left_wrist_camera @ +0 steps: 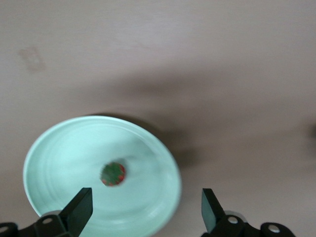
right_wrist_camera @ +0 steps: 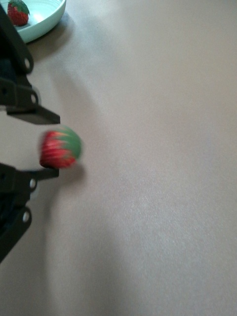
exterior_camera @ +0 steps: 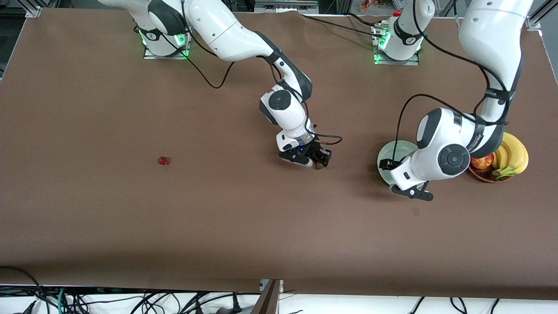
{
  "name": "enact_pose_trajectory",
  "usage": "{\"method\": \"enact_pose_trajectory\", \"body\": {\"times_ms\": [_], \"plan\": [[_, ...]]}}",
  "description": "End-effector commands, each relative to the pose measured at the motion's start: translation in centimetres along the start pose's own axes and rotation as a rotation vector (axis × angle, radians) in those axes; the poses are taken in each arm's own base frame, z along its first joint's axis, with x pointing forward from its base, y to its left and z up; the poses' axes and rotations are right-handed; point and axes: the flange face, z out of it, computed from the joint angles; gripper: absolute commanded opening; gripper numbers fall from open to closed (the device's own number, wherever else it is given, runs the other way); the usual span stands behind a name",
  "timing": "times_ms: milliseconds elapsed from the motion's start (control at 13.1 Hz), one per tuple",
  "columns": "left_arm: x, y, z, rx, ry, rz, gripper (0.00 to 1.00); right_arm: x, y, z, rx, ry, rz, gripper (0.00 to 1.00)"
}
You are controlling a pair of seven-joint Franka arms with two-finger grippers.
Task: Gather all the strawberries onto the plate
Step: 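Set the second strawberry down with the right gripper while the left gripper returns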
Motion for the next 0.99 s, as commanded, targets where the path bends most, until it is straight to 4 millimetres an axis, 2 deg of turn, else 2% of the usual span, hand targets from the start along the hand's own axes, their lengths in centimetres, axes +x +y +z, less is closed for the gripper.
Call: {"method": "enact_pose_trajectory", "body": {"times_ms": [0, 152, 229, 381, 457, 533, 610, 762, 914], "plan": [[-0.8, 2.5, -1.6, -0.027, -0.007, 0.051, 0.97, 1.9, -1.7, -1.9, 0.014, 0.017, -0.010, 1.00], [-0.7, 3.6, -0.9, -0.042, -0.010, 0.072, 0.96, 6.0, -2.2, -4.7, -0.060, 0.029, -0.034, 1.00], [-0.4, 4.2, -0.3, -0.044, -0.009, 0.082, 0.96, 8.6, -2.0, -6.4, -0.104, 0.014, -0.068, 1.00], [0.4, 6.8, 0.6, -0.056, 0.037, 0.099, 0.95, 12.1, -0.8, -9.0, -0.208, -0.047, -0.163, 1.00], [0.6, 8.3, 1.5, -0.064, 0.042, 0.109, 0.95, 14.5, 0.6, -10.5, -0.267, -0.049, -0.181, 1.00], [0.7, 9.8, 1.7, -0.069, 0.062, 0.114, 0.92, 16.5, 2.3, -12.2, -0.324, -0.052, -0.194, 1.00], [1.1, 11.4, 2.3, -0.079, 0.087, 0.102, 0.91, 18.0, 3.9, -13.4, -0.372, -0.065, -0.219, 1.00], [1.8, 15.4, 5.1, -0.097, 0.138, 0.093, 0.91, 21.4, 7.0, -15.7, -0.483, -0.131, -0.333, 1.00], [2.0, 18.1, 6.5, -0.107, 0.186, 0.062, 0.91, 24.0, 10.0, -17.2, -0.581, -0.226, -0.422, 1.00]]}}
